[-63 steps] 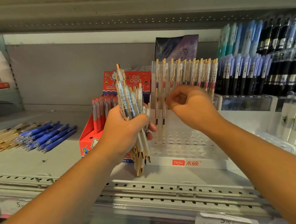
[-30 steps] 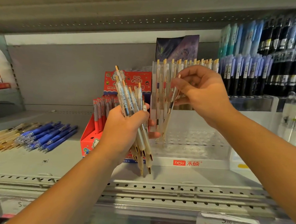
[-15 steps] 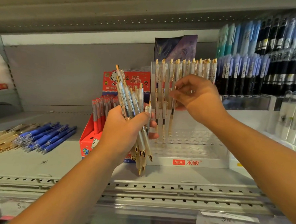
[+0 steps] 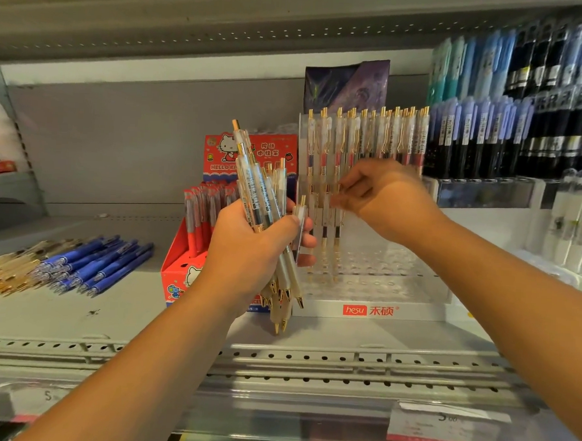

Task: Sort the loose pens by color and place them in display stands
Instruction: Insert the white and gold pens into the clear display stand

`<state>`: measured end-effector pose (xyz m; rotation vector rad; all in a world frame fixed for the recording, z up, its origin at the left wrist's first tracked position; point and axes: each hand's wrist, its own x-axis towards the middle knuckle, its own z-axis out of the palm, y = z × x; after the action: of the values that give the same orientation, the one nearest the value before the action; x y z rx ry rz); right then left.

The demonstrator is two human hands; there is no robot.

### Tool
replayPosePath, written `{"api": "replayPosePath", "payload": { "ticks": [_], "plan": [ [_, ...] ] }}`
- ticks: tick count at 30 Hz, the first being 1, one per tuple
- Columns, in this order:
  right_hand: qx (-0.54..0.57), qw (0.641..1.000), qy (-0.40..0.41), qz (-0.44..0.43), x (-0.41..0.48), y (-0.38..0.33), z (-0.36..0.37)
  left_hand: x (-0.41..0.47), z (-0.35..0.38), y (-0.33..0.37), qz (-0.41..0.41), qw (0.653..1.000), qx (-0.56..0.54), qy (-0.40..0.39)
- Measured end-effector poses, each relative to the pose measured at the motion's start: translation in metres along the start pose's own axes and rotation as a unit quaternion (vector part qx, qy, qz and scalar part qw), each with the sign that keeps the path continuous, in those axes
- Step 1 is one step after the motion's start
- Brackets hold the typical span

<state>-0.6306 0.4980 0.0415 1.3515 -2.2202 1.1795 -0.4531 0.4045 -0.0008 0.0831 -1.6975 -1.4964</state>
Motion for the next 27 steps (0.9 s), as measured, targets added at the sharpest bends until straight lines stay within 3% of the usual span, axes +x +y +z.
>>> {"api": "replayPosePath", "payload": {
  "ticks": [4, 6, 9, 13, 22, 27],
  "plan": [
    [-0.042, 0.995, 0.07, -0.063, -0.009, -0.006, 0.0, 0.0, 0.0, 0.001, 0.007, 1.0, 0.002, 0.002],
    [0.02, 0.989, 0.096, -0.111, -0.014, -0.014, -0.003, 0.0, 0.0, 0.001, 0.009, 1.0, -0.001, 0.003],
    [0.161, 0.978, -0.017, -0.134, -0.024, -0.027, -0.003, -0.001, -0.001, 0.001, 0.016, 1.0, -0.006, 0.001],
    [0.244, 0.953, -0.143, -0.11, -0.033, -0.034, 0.003, -0.001, -0.001, 0.002, 0.028, 1.0, 0.0, -0.003],
    [0.352, 0.921, -0.157, -0.064, -0.028, -0.029, 0.005, -0.001, -0.001, 0.002, 0.027, 1.0, -0.008, -0.013],
    [0.443, 0.886, -0.133, -0.03, -0.024, -0.029, -0.002, -0.001, 0.0, 0.002, 0.002, 1.0, -0.014, -0.003]
  ]
}}
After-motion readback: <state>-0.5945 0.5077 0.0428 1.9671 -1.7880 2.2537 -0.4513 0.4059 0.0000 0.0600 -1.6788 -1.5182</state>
